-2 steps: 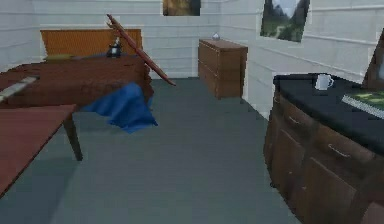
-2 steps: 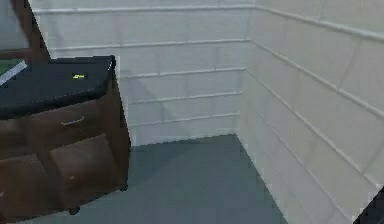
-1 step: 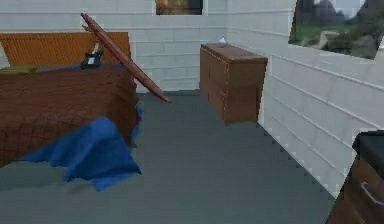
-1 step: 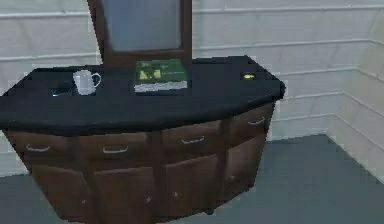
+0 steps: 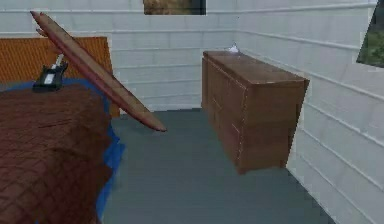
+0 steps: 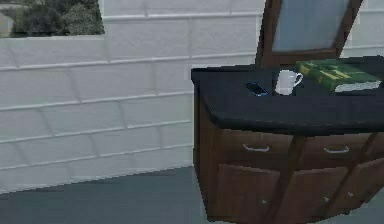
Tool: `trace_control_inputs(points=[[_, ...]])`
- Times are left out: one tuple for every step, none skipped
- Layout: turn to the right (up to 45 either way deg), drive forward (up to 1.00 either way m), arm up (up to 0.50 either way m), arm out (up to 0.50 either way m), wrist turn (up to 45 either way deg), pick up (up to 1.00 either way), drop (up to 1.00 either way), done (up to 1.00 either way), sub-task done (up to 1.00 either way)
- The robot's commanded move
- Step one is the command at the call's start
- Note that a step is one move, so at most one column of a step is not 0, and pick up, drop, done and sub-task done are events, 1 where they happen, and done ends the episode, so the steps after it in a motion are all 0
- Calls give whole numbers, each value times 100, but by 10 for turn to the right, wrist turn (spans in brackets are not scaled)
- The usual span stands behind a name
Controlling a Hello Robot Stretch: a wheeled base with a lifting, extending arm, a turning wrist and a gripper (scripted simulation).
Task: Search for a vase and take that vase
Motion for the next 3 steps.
trace_control_inputs(points=[[0,50,0,0,0,0,0,0,0],[-450,0,0,0,0,0,0,0,0],[-90,0,0,0,0,0,0,0,0]])
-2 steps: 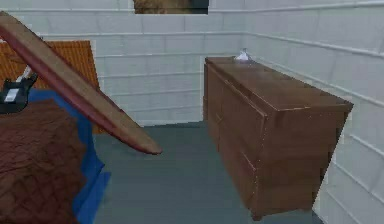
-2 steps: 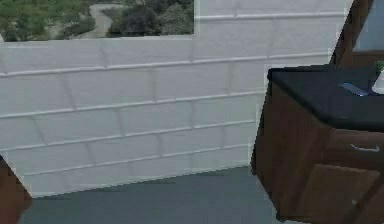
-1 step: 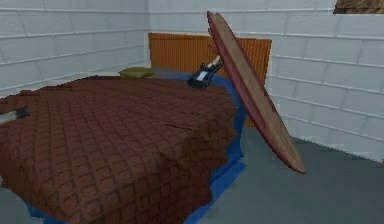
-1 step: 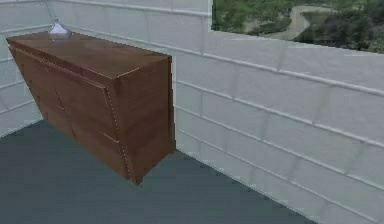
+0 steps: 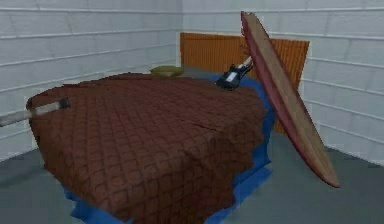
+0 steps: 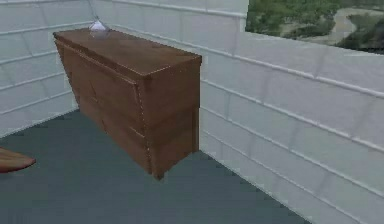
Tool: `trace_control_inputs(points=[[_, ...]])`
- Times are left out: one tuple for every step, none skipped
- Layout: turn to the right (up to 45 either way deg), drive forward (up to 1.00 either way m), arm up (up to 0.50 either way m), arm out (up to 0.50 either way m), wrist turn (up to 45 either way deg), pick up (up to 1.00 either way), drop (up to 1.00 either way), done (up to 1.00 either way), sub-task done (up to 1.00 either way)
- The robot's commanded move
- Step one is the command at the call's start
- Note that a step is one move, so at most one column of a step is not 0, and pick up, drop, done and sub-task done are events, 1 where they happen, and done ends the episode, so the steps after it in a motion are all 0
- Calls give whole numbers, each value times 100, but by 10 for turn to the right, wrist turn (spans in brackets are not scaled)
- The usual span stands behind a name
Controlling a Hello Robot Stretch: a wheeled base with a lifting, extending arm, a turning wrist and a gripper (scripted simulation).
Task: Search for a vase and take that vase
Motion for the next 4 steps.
trace_control_inputs(points=[[0,20,0,0,0,0,0,0,0],[450,0,0,0,0,0,0,0,0],[90,0,0,0,0,0,0,0,0],[0,100,0,0,0,0,0,0,0]])
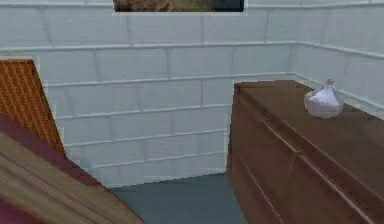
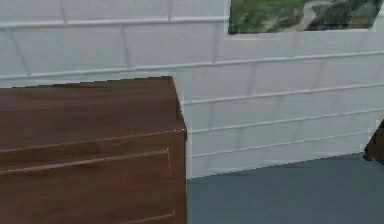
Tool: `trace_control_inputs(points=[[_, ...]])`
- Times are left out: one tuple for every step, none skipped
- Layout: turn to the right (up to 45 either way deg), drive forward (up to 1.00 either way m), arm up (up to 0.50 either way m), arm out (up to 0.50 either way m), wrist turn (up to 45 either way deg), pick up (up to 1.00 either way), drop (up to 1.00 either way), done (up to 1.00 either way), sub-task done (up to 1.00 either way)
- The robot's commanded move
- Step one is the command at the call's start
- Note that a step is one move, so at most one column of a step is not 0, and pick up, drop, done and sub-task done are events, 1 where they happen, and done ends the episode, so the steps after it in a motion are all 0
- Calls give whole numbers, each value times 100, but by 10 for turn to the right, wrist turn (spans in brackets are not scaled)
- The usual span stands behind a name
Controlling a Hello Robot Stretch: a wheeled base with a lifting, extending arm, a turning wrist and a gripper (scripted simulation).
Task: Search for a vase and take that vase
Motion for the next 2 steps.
trace_control_inputs(points=[[0,50,0,0,0,0,0,0,0],[-330,0,0,0,0,0,0,0,0]])
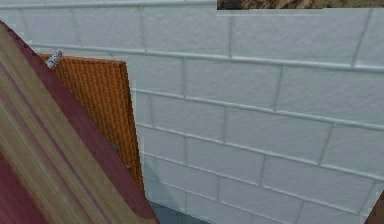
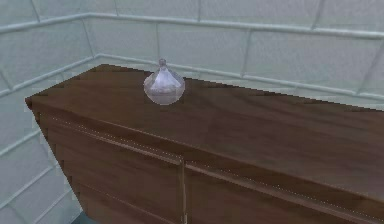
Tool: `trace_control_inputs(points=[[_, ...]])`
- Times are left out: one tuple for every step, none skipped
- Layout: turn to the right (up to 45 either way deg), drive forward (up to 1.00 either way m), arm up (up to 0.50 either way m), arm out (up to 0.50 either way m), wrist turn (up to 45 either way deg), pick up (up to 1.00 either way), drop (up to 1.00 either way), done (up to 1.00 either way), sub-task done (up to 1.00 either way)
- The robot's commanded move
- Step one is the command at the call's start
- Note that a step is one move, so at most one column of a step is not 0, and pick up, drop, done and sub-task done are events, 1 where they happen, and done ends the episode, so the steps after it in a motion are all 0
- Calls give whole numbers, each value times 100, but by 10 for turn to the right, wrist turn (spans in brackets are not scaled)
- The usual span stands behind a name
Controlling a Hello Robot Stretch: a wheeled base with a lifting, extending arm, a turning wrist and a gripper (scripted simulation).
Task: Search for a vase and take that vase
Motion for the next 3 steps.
trace_control_inputs(points=[[0,0,50,0,0,0,0,0,0],[0,0,38,0,0,0,0,0,0],[0,0,0,46,0,0,0,0,0]])
